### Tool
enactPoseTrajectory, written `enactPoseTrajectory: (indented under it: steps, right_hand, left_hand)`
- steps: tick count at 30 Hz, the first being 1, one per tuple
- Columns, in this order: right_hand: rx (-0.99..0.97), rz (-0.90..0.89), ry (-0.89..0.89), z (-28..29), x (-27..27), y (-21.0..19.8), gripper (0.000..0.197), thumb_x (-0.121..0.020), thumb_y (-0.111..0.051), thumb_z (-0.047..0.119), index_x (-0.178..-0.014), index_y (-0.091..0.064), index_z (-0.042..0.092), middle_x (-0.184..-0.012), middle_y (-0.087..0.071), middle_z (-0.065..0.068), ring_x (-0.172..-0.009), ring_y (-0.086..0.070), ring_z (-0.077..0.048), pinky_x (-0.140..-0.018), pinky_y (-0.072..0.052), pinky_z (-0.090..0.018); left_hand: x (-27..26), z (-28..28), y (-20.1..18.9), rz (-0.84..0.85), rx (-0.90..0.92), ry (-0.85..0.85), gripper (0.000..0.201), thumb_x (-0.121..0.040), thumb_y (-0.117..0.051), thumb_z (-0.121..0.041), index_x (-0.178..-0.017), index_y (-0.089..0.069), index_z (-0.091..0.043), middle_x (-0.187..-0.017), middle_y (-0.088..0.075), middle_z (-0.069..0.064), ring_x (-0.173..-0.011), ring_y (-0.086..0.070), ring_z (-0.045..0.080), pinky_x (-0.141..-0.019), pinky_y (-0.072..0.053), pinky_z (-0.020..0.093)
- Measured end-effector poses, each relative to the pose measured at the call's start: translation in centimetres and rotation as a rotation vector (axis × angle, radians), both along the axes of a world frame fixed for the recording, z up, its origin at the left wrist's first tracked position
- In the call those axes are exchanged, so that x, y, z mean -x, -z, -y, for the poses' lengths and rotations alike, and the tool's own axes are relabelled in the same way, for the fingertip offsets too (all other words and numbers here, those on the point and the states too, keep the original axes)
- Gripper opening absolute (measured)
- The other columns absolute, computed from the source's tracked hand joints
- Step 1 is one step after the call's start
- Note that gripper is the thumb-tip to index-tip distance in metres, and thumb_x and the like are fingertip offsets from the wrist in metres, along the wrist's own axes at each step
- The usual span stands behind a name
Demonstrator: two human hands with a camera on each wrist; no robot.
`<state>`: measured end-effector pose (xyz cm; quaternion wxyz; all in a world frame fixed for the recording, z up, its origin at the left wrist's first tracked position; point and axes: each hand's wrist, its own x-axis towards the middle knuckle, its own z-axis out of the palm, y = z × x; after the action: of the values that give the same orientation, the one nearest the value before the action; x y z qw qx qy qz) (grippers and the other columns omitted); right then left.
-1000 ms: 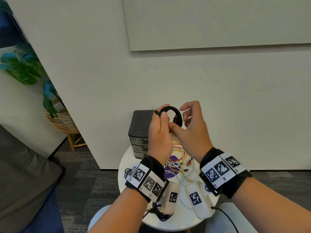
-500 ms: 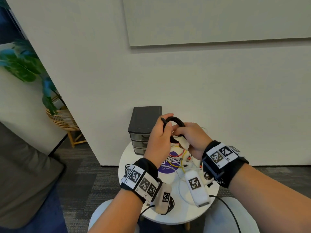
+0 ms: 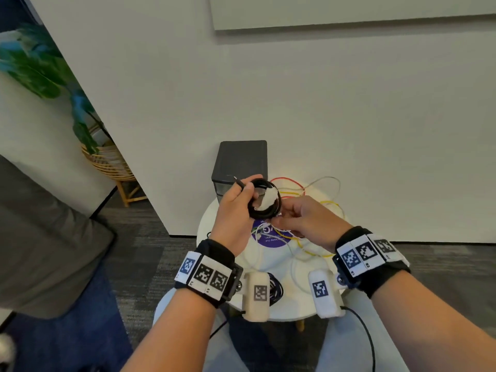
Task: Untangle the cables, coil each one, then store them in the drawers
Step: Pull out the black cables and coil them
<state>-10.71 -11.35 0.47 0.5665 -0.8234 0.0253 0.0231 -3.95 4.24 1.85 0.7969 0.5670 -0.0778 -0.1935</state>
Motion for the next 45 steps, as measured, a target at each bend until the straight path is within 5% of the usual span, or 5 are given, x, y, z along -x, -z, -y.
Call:
enactPoseTrajectory:
  steps: [5, 11, 30, 38, 45]
  right_hand:
    - [0.202, 0.037, -0.012, 0.5, 0.6, 1.1, 0.030, -0.088, -0.074, 0.015, -0.068, -0.069, 0.036, -0.056, -0.049, 0.017, -0.059, -0.043, -0.007, -0.064, -0.033, -0.030]
    - [0.114, -0.118, -0.042, -0.6, 0.0, 0.9, 0.016, -0.089, -0.065, 0.009, -0.101, -0.076, 0.010, -0.088, -0.069, 0.000, -0.085, -0.060, -0.014, -0.080, -0.047, -0.030]
    - [-0.367, -0.375, 0.189, -3.4, -4.6, 4.8, 0.008, -0.095, -0.066, 0.011, -0.098, -0.069, 0.004, -0.082, -0.071, -0.013, -0.065, -0.067, -0.014, -0.060, -0.056, -0.022]
    - [0.698, -0.330, 0.103, 0.1, -4.0, 7.4, 0.023, -0.091, -0.067, 0.038, -0.099, -0.068, 0.016, -0.096, -0.065, -0.003, -0.091, -0.062, -0.022, -0.081, -0.052, -0.034]
    - [0.536, -0.200, 0.132, 2.3, -3.2, 5.5, 0.022, -0.096, -0.063, 0.024, -0.079, -0.066, 0.012, -0.087, -0.068, -0.004, -0.082, -0.061, -0.021, -0.069, -0.043, -0.031]
  left_hand:
    - [0.1, -1.2, 1.3, -0.008, -0.075, 0.055, 0.031, -0.110, -0.038, -0.013, -0.120, -0.067, -0.010, -0.097, -0.072, 0.009, -0.092, -0.069, 0.016, -0.081, -0.058, 0.029]
    - [-0.3, -2.9, 2.7, 0.101, -0.326, 0.117, 0.031, -0.110, -0.039, -0.018, -0.119, -0.068, -0.021, -0.111, -0.068, 0.022, -0.102, -0.063, 0.025, -0.102, -0.051, 0.045]
    - [-5.0, -5.5, 5.6, 0.064, -0.576, 0.220, 0.020, -0.105, -0.055, -0.017, -0.124, -0.059, -0.014, -0.114, -0.072, 0.011, -0.104, -0.071, 0.024, -0.089, -0.060, 0.037]
    - [-6.4, -5.8, 6.3, 0.140, -0.740, 0.185, 0.017, -0.102, -0.057, -0.011, -0.118, -0.060, -0.012, -0.109, -0.071, 0.011, -0.082, -0.072, 0.008, -0.069, -0.057, 0.022]
    - [-7.1, -4.9, 6.7, 0.218, -0.848, 0.203, 0.020, -0.099, -0.063, -0.010, -0.118, -0.063, -0.010, -0.102, -0.074, 0.009, -0.090, -0.076, 0.020, -0.096, -0.057, 0.046]
